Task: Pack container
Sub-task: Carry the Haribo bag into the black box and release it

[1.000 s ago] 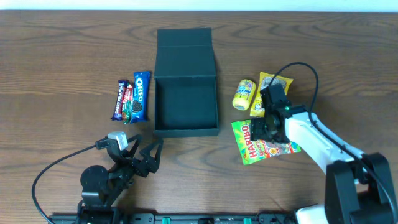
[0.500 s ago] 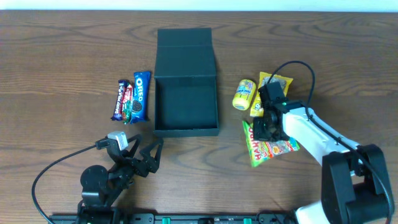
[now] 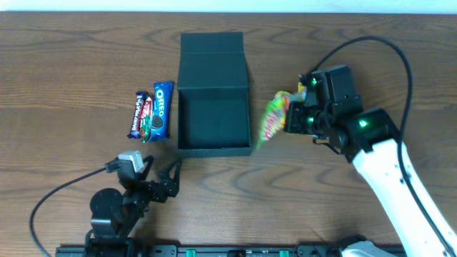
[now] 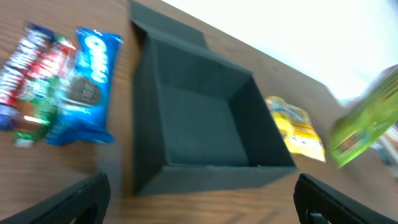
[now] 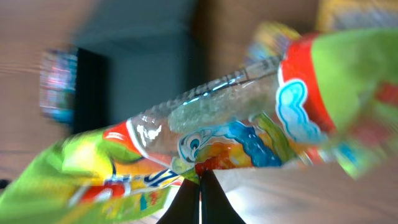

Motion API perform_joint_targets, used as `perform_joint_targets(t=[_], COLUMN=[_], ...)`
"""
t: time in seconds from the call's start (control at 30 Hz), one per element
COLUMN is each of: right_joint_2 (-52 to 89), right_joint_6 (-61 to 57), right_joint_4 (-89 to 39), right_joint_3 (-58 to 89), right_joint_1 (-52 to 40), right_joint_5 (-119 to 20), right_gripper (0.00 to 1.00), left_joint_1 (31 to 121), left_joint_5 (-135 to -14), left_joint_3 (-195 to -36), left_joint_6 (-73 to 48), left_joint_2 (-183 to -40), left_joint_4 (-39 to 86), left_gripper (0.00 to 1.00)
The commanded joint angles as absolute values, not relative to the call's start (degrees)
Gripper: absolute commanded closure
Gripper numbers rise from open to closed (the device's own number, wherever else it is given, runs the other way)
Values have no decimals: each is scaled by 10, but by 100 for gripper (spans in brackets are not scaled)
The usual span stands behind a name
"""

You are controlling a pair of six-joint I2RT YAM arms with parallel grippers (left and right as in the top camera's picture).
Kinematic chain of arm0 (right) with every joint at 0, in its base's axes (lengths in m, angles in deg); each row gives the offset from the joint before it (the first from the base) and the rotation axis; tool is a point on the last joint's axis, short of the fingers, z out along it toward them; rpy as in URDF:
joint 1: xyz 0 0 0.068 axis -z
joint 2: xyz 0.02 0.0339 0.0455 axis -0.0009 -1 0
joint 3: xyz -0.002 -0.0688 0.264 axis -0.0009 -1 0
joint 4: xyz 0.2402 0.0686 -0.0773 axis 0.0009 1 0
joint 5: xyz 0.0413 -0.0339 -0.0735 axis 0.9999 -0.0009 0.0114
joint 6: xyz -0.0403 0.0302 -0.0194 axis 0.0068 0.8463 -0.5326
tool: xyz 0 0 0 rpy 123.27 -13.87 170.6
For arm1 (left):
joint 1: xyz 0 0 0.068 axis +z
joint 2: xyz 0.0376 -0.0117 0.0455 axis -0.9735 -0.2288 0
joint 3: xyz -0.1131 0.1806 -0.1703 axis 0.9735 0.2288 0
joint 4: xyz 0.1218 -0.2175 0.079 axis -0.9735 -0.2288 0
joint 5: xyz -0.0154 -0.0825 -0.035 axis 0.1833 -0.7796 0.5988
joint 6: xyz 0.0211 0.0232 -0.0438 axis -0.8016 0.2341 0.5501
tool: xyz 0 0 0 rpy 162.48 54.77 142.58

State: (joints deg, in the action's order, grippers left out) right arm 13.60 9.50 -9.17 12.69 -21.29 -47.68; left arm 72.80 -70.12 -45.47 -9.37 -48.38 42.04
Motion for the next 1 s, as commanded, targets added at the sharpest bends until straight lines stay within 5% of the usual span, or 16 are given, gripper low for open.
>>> perform_joint_targets(t=[0.0,0.3,0.63,0.7,0.73,0.8,0.97], right_joint_2=[121,-48,-151,-151,-151,-151,-179], right_joint_6=[147,175,203,169,161,154,133], right_joint_4=[-124,-168,-178,-173,-166,-128,-101], right_joint_3=[147,241,297,297,297,297,295], right_joint_1=[-272,-404,-416,-417,-418,-418,-424], right_joint_5=[-460,-457,-475,-475,-475,-473,-473], right_gripper=[98,98,99,80,81,98,98], left_joint_1=[726,726,726,726,726,726,726], left_joint_5=[-626,-615,-614,-613,-613,-611,-610], left_joint_3=[-515,-557,-557,-557,-557,-557,-557], left_joint_6=[-145,-153,-155,-158,-163,-174,-174], left_joint_2=[-483,-483,-483,-483,-483,-483,-483], left_joint_4=[395,351,336,335,335,334,335], left_gripper=[5,5,5,5,5,5,5])
